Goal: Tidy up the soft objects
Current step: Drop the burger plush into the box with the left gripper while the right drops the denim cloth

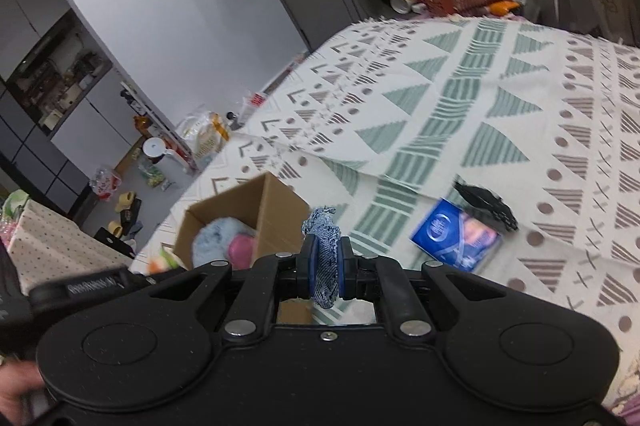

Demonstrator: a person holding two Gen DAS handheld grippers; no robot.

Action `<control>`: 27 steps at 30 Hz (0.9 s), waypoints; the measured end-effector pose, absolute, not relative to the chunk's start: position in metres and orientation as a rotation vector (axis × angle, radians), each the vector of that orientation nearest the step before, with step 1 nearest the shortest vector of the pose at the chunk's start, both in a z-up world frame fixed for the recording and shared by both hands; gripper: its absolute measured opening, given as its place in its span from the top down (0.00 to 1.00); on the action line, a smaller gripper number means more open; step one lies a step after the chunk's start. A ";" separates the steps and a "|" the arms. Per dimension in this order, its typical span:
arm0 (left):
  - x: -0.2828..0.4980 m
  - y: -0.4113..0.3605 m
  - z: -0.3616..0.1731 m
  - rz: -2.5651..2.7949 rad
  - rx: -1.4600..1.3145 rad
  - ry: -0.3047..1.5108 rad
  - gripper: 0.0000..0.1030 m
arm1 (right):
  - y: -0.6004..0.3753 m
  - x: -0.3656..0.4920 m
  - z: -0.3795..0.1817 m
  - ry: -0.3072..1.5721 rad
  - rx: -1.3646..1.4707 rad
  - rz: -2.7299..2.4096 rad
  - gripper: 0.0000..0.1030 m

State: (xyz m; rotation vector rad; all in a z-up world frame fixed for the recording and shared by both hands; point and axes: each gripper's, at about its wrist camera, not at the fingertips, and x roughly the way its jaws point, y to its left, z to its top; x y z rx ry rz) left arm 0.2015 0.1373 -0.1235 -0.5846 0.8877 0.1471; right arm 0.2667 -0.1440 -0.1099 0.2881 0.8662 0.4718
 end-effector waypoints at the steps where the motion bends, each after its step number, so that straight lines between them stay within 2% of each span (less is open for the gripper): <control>1: 0.202 0.136 -0.125 0.143 -0.582 0.893 0.53 | -0.141 0.268 -0.108 0.861 0.288 0.476 0.91; 5: 0.203 0.136 -0.130 0.119 -0.597 0.922 0.49 | -0.127 0.273 -0.099 0.846 0.292 0.492 0.91; 12: 0.204 0.142 -0.134 0.129 -0.613 0.925 0.35 | -0.095 0.281 -0.088 0.836 0.286 0.535 0.91; 21: 0.204 0.154 -0.139 0.171 -0.619 0.909 0.34 | -0.060 0.287 -0.088 0.853 0.280 0.575 0.90; 24: 0.205 0.158 -0.141 0.192 -0.623 0.905 0.34 | -0.051 0.291 -0.088 0.859 0.286 0.580 0.81; 25: 0.205 0.160 -0.142 0.199 -0.623 0.904 0.34 | -0.050 0.292 -0.087 0.863 0.288 0.583 0.73; 27: 0.205 0.162 -0.143 0.212 -0.622 0.903 0.34 | -0.049 0.292 -0.087 0.866 0.290 0.582 0.65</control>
